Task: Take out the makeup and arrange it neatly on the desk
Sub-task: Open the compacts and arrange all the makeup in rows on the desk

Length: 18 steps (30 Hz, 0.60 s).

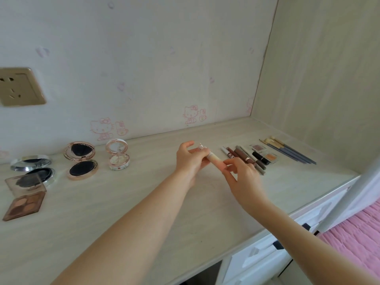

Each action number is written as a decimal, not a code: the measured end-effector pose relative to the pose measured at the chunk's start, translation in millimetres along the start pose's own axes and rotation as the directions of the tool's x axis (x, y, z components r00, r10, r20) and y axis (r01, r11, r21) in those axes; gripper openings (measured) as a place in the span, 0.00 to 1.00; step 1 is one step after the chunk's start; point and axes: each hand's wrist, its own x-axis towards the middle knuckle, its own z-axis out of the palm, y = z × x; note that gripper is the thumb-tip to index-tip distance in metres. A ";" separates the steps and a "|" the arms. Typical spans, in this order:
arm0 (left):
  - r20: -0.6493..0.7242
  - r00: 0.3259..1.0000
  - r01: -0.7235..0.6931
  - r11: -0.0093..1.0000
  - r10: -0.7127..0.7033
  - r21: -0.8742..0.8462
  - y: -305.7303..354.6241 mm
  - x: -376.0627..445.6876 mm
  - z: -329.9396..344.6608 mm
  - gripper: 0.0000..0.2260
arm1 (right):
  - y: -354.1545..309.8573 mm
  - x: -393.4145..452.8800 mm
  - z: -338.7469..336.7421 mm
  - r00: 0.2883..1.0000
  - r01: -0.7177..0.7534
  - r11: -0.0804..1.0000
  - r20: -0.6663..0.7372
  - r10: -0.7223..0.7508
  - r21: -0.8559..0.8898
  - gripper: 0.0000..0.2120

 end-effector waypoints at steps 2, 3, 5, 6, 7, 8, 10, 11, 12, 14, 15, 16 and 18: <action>0.004 0.999 0.042 0.996 -0.042 -0.082 3.9 -5.2 -7.4 0.23 | -5.8 -3.2 3.7 1.000 -0.008 1.000 0.005 0.008 0.021 0.07; 0.010 0.998 0.062 0.990 -0.061 -0.130 5.7 -8.2 -11.4 0.22 | -8.7 -4.9 5.3 1.000 -0.011 0.999 0.008 0.010 0.038 0.06; 0.038 0.996 0.088 0.977 -0.082 -0.193 8.6 -14.8 -20.1 0.18 | -16.0 -8.6 7.8 1.000 -0.009 0.997 0.017 0.008 0.074 0.05; 0.059 0.995 0.095 0.976 -0.085 -0.196 9.7 -18.3 -24.7 0.14 | -19.9 -11.0 8.8 1.000 -0.006 0.996 0.022 0.004 0.088 0.05; 0.080 0.993 0.099 0.978 -0.085 -0.185 10.4 -22.3 -29.6 0.10 | -24.1 -13.2 9.7 1.000 -0.002 0.995 0.025 0.000 0.098 0.05; 0.099 0.991 0.102 0.980 -0.086 -0.169 11.1 -26.7 -34.9 0.07 | -28.4 -15.4 10.4 1.000 0.002 0.994 0.025 -0.004 0.108 0.05; 0.130 0.988 0.102 0.983 -0.082 -0.153 12.4 -34.8 -46.0 0.05 | -37.5 -19.3 11.7 0.999 0.016 0.992 0.026 -0.019 0.128 0.06; 0.146 0.986 0.100 0.984 -0.078 -0.149 13.2 -38.5 -51.9 0.06 | -42.6 -21.0 12.3 0.999 0.023 0.990 0.028 -0.028 0.140 0.06; 0.163 0.984 0.096 0.985 -0.073 -0.142 14.1 -42.1 -57.5 0.07 | -48.1 -22.4 13.1 0.999 0.030 0.987 0.030 -0.035 0.155 0.08; 0.191 0.980 0.086 0.989 -0.062 -0.122 16.9 -49.7 -68.1 0.09 | -59.3 -25.0 15.5 0.998 0.037 0.983 0.036 -0.045 0.180 0.11; 0.201 0.978 0.078 0.991 -0.055 -0.112 18.3 -53.2 -73.1 0.09 | -64.6 -26.4 17.2 0.998 0.041 0.981 0.035 -0.048 0.188 0.13; 0.209 0.977 0.070 0.992 -0.047 -0.104 19.5 -56.2 -77.9 0.10 | -69.6 -27.9 19.3 0.998 0.045 0.980 0.034 -0.053 0.193 0.14; 0.207 0.977 0.061 0.994 -0.042 -0.087 22.1 -61.6 -88.0 0.11 | -78.3 -31.0 24.3 0.997 0.053 0.979 0.040 -0.062 0.196 0.16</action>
